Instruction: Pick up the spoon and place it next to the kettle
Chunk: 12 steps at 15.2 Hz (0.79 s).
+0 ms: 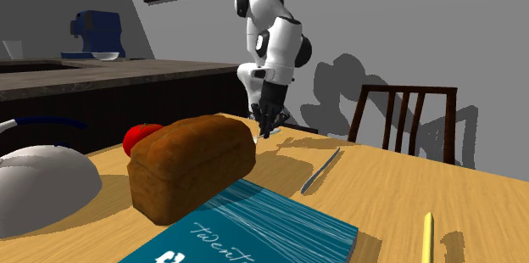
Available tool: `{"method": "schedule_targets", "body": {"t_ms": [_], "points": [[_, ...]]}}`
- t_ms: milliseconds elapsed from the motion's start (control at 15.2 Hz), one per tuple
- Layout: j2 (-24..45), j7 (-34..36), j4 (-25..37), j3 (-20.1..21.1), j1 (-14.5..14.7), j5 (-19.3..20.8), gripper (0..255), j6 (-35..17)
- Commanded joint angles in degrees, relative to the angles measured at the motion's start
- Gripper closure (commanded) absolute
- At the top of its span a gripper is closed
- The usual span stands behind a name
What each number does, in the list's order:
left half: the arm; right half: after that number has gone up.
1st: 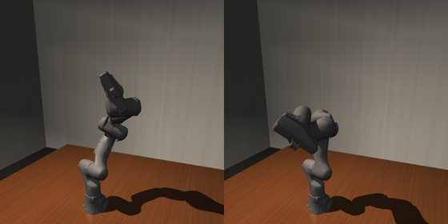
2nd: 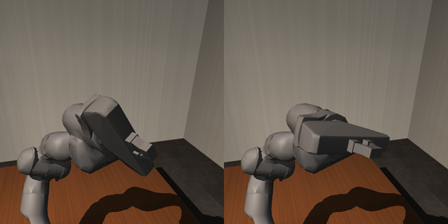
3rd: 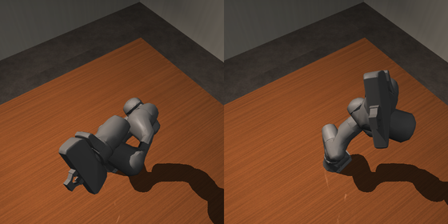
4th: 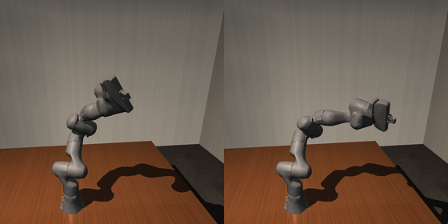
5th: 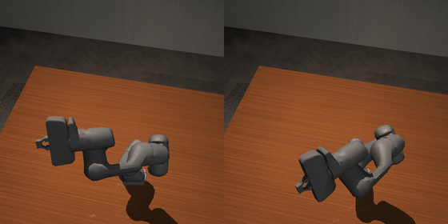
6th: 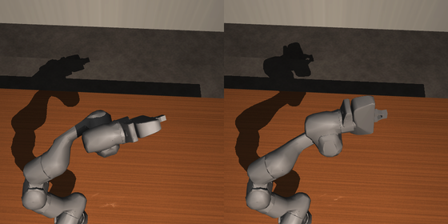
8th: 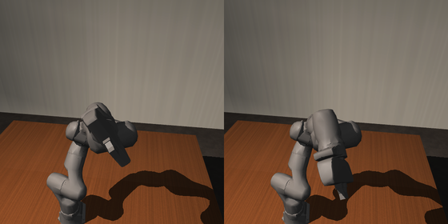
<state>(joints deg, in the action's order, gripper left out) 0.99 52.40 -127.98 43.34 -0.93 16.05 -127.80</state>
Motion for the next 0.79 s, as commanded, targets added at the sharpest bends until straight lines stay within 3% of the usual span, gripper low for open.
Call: {"method": "schedule_targets", "body": {"t_ms": [0, 726], "points": [[-1.15, -1.14, 0.57, 0.0, -0.08, -1.28, 255, 1.22], [-6.3, -6.08, 4.94, -0.66, 0.01, -6.52, 255, 8.67]]}}
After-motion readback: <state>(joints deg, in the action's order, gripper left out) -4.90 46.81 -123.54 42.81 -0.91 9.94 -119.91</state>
